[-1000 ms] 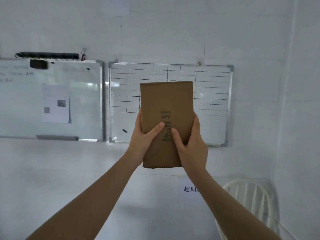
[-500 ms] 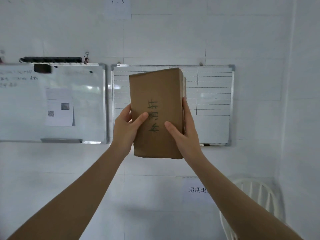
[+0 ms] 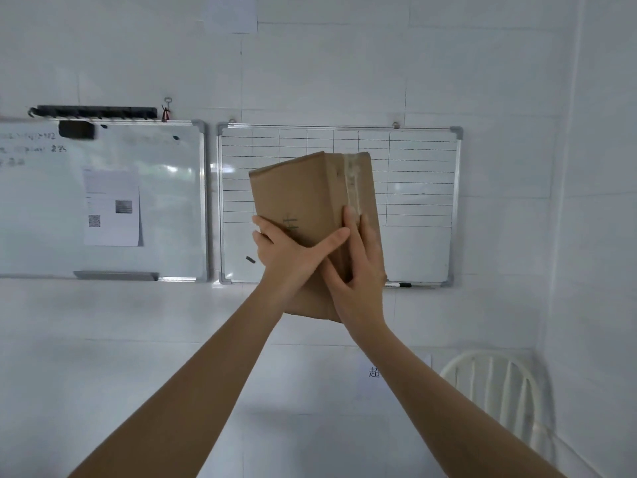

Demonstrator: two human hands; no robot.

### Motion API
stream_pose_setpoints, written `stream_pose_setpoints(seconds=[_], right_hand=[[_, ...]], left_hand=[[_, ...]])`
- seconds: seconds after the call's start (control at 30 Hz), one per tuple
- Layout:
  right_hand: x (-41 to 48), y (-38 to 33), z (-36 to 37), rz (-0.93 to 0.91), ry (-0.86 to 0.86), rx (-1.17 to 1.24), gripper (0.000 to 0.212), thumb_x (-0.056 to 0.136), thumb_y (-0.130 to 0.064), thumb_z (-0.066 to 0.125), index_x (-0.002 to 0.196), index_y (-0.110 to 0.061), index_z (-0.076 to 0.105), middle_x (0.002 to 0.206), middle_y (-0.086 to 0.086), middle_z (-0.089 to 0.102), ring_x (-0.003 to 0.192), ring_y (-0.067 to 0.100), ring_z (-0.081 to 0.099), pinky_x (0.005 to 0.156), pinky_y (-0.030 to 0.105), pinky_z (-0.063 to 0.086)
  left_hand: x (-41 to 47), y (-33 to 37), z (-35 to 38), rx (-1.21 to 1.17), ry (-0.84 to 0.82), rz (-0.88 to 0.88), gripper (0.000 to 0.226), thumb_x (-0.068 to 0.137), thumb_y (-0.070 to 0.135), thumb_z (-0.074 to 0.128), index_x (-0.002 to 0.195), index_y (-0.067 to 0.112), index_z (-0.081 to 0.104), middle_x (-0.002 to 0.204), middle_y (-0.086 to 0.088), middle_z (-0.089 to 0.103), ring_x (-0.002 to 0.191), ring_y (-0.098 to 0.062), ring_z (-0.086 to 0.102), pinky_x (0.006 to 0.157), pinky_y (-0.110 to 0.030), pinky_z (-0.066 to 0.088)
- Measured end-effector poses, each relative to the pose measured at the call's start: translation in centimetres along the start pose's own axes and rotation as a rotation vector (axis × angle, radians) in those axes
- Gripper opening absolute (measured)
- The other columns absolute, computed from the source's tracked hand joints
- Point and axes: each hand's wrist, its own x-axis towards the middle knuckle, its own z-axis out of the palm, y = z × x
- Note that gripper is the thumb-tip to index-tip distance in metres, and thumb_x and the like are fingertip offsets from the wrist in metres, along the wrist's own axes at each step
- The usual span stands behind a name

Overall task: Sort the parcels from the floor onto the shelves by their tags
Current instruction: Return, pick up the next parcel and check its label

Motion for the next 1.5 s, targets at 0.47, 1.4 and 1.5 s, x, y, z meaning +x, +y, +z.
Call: stream_pose_setpoints(seconds=[0.47, 1.4, 1.5], right_hand=[[1.1, 1.0, -5.0, 0.341, -0.218, 0.246, 0.077, 0.074, -0.044, 0.073, 0.140, -0.034, 0.035, 0.137, -0.003, 0.053, 0.112, 0.009, 0.059, 0.090, 0.027, 0.053], [1.3, 0.6, -4.3, 0.248, -0.020, 0.361, 0.067, 0.083, -0.033, 0.068, 0.141, -0.039, 0.035, 0.139, -0.007, 0.052, 0.121, 0.014, 0.055, 0.096, 0.044, 0.051], [1.5, 0.3, -4.2, 0.245, -0.042, 0.389, 0.057, 0.090, -0.033, 0.060, 0.141, -0.038, 0.035, 0.143, -0.008, 0.048, 0.124, 0.009, 0.051, 0.100, 0.037, 0.049]], left_hand=[[-0.3, -3.7, -3.8, -0.383, -0.356, 0.037, 0.072, 0.074, 0.056, 0.054, 0.140, 0.034, 0.034, 0.120, 0.009, 0.060, 0.118, -0.016, 0.052, 0.089, -0.038, 0.046], [-2.3, -2.2, -0.8, -0.249, -0.018, 0.215, 0.049, 0.076, 0.031, 0.072, 0.119, 0.031, 0.049, 0.093, 0.027, 0.055, 0.080, 0.011, 0.057, 0.062, -0.005, 0.042], [-2.0, -2.3, -1.0, -0.282, 0.000, 0.193, 0.057, 0.074, 0.026, 0.074, 0.125, 0.024, 0.048, 0.099, 0.019, 0.058, 0.090, 0.002, 0.056, 0.071, -0.013, 0.044]])
